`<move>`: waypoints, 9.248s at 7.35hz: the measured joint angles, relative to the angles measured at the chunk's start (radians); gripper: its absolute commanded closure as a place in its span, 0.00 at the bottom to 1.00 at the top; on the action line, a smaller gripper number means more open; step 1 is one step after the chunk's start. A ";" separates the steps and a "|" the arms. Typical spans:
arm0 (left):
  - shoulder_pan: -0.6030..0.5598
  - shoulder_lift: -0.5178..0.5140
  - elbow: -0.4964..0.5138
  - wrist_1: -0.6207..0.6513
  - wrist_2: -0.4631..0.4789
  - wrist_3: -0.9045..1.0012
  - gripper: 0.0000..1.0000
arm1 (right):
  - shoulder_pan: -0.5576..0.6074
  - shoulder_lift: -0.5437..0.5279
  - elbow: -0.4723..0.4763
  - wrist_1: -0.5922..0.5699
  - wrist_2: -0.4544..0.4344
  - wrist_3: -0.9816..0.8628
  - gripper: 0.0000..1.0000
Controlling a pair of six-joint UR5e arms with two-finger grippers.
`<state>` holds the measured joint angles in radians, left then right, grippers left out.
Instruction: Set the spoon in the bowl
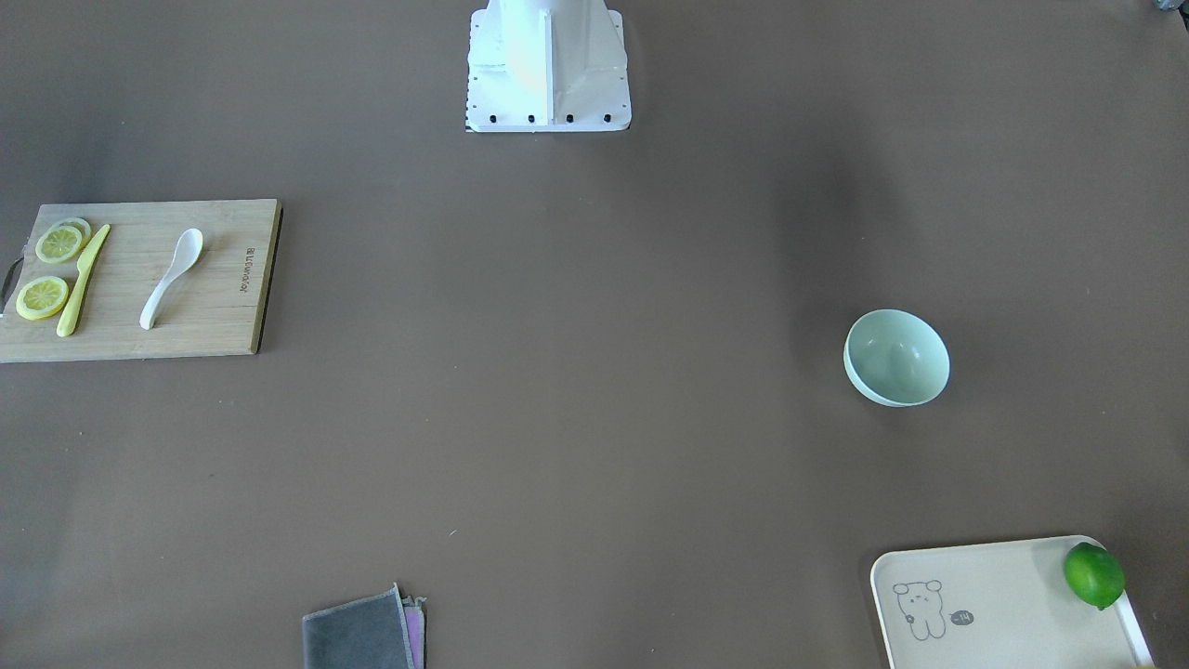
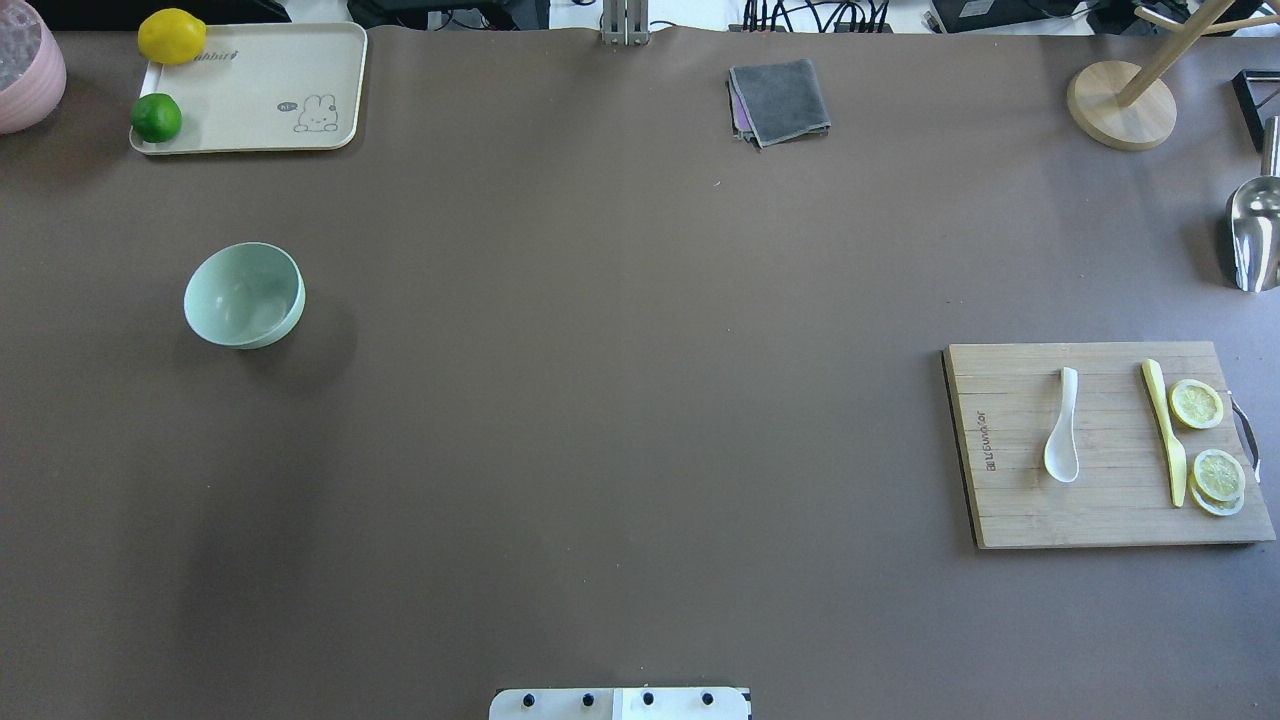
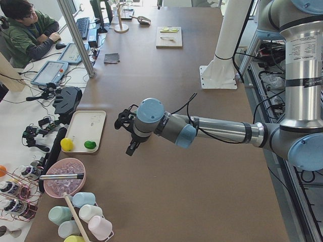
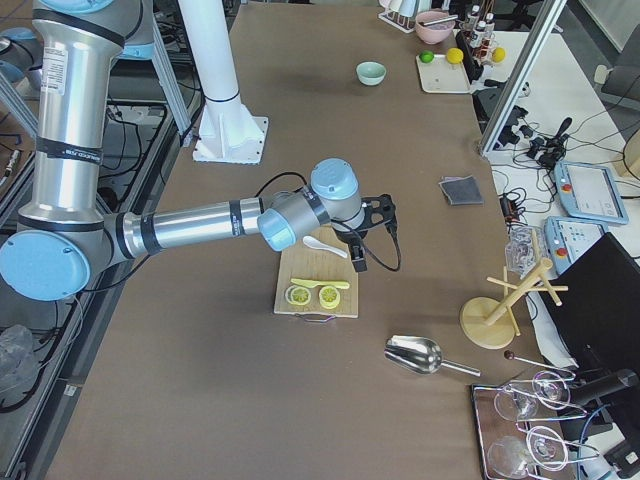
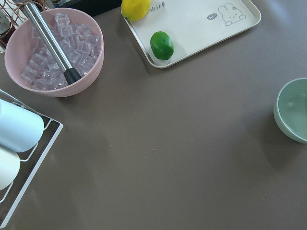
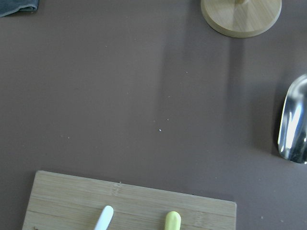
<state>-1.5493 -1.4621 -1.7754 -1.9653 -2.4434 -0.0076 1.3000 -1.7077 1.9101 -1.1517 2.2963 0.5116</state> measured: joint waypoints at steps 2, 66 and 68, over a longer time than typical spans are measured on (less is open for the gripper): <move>0.082 -0.002 0.037 -0.085 0.003 -0.121 0.01 | -0.149 0.053 0.000 0.036 -0.116 0.258 0.00; 0.451 -0.246 0.066 -0.236 0.156 -0.662 0.02 | -0.876 0.970 -0.374 -0.503 -0.943 1.552 0.00; 0.451 -0.247 0.066 -0.236 0.156 -0.663 0.02 | -0.879 0.951 -0.333 -0.531 -0.951 1.492 0.00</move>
<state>-1.0983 -1.7088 -1.7098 -2.2012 -2.2871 -0.6702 0.4210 -0.7567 1.5768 -1.6831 1.3454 2.0031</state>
